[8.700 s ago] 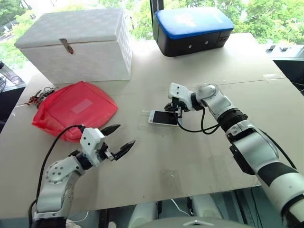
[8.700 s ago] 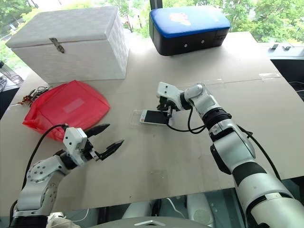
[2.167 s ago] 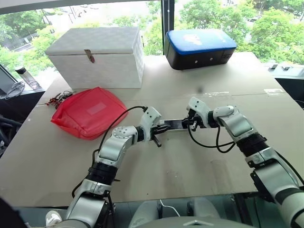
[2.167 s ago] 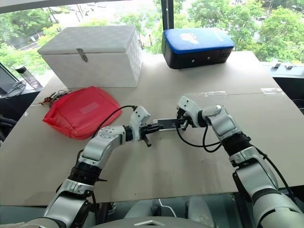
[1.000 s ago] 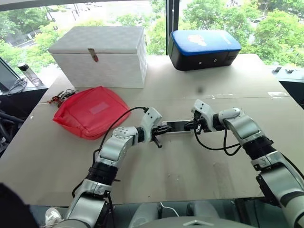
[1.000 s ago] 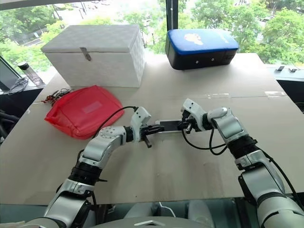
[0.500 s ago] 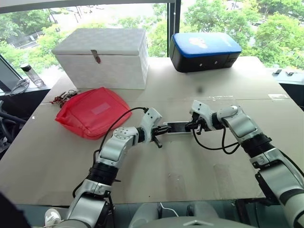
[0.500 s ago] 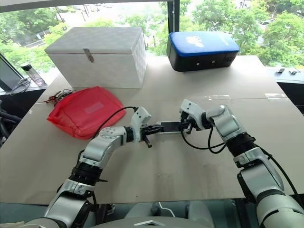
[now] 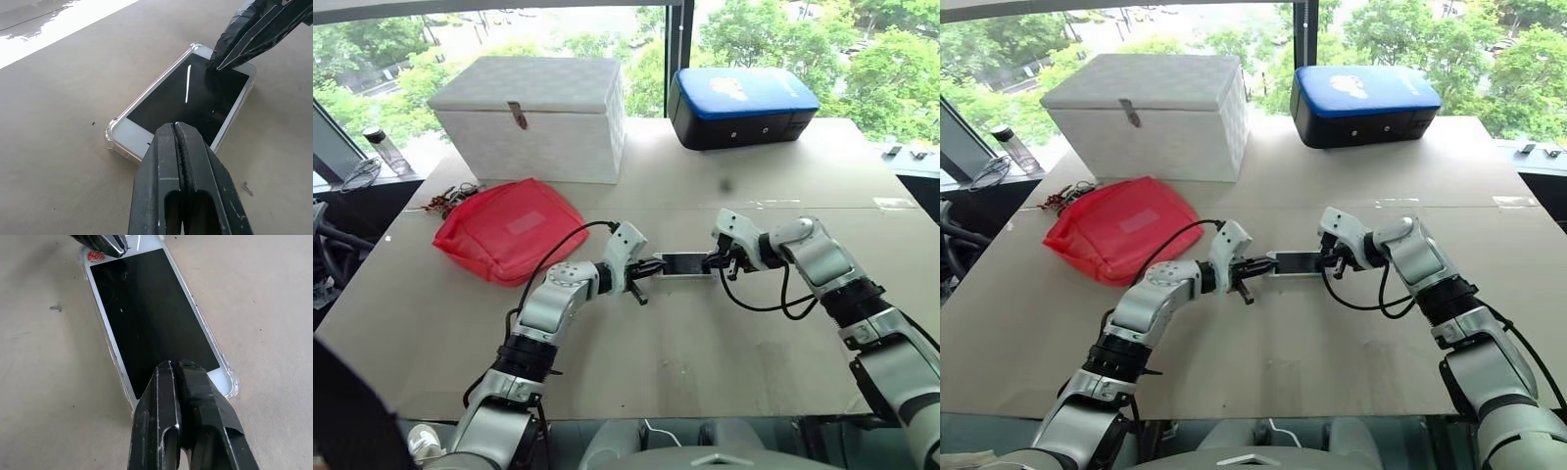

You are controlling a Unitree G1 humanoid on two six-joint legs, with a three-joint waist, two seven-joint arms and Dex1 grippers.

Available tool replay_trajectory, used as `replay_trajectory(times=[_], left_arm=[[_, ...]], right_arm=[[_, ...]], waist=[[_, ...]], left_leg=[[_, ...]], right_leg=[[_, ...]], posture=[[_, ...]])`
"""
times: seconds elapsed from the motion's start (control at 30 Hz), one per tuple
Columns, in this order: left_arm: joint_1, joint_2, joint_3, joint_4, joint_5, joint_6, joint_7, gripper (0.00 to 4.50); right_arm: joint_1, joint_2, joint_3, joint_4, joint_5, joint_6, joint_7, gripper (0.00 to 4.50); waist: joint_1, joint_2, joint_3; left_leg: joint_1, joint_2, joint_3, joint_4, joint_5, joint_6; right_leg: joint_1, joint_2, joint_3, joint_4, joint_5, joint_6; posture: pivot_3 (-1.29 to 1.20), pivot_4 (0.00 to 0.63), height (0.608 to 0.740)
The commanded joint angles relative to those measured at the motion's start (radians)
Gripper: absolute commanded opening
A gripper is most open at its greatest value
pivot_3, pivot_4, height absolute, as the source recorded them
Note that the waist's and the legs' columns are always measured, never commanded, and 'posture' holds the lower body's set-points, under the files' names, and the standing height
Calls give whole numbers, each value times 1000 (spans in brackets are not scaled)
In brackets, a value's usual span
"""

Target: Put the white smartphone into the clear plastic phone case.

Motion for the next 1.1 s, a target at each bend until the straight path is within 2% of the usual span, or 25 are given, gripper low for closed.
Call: replay_trajectory(times=[0.03, 0.2, 0.4, 0.6, 0.87, 1.1], left_arm=[[-10, -5, 20, -24, -16, 5, 3, 19], [-15, -3, 16, -21, -12, 3, -1, 19], [-18, -15, 3, -25, -21, -3, -23, 19], [-34, -32, -23, -3, -10, -2, -45, 19], [-71, -47, -49, 54, 16, -5, -47, 19], [-71, -49, -54, 56, 21, -1, -47, 19]], right_arm=[[215, -16, 245, 174, -132, 106, 28, 0], [215, -19, 255, 167, -141, 89, 41, 0], [257, -59, 234, 50, -118, 86, 64, 0], [277, -50, 141, -57, -52, 132, 21, 0], [292, -118, 173, -117, -75, 141, 45, 0], [272, -141, 231, -33, -135, 132, 69, 0]], waist=[[2, 0, 0], [2, 0, 0], [4, 0, 0], [1, 0, 1], [4, 0, 6], [6, -2, 6]], left_leg=[[0, 0, -1, 0, 0, 0], [1, 0, -4, -1, 0, 0], [0, 0, -9, -3, -2, 0], [-1, 0, -10, -7, -2, -1], [-3, 0, -12, -13, -1, -4], [-3, 0, -14, -14, -1, -4]], right_leg=[[0, 0, 0, -1, 0, 0], [4, 0, -3, -6, 0, 0], [6, 0, -7, -11, 0, 0], [6, 0, -9, -17, 0, -1], [6, 0, -10, -25, 0, -1], [8, -1, -12, -27, 0, -1]], posture=[[0, 150, 740], [0, 150, 740], [0, 150, 740], [0, 150, 740], [0, 150, 740], [0, 150, 740]])
